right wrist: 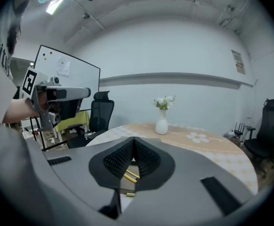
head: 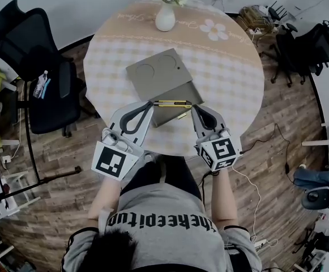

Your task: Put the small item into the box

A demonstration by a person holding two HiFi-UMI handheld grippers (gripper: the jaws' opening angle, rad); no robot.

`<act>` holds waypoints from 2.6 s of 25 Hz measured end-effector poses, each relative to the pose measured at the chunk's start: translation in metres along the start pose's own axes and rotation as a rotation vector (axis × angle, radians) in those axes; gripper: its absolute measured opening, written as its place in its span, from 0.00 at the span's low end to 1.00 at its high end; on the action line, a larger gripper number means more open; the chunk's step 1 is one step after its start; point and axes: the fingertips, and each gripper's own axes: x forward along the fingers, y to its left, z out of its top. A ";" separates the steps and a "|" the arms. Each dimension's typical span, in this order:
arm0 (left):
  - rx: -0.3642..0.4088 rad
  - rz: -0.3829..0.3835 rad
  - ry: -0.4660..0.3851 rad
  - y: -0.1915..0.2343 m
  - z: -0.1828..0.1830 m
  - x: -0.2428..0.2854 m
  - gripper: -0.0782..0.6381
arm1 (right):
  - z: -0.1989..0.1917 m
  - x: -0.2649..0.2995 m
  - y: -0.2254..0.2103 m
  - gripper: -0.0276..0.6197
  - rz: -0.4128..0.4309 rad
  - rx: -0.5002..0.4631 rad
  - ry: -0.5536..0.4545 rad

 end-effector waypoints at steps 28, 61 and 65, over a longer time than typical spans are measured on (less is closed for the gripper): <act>0.049 0.029 -0.035 -0.085 0.028 -0.014 0.13 | 0.051 -0.096 0.017 0.05 0.041 0.001 -0.204; 0.094 0.336 -0.112 -0.177 0.045 -0.101 0.13 | 0.056 -0.207 0.049 0.05 0.202 -0.040 -0.312; 0.096 0.337 -0.113 -0.180 0.047 -0.103 0.13 | 0.060 -0.212 0.049 0.05 0.203 -0.037 -0.326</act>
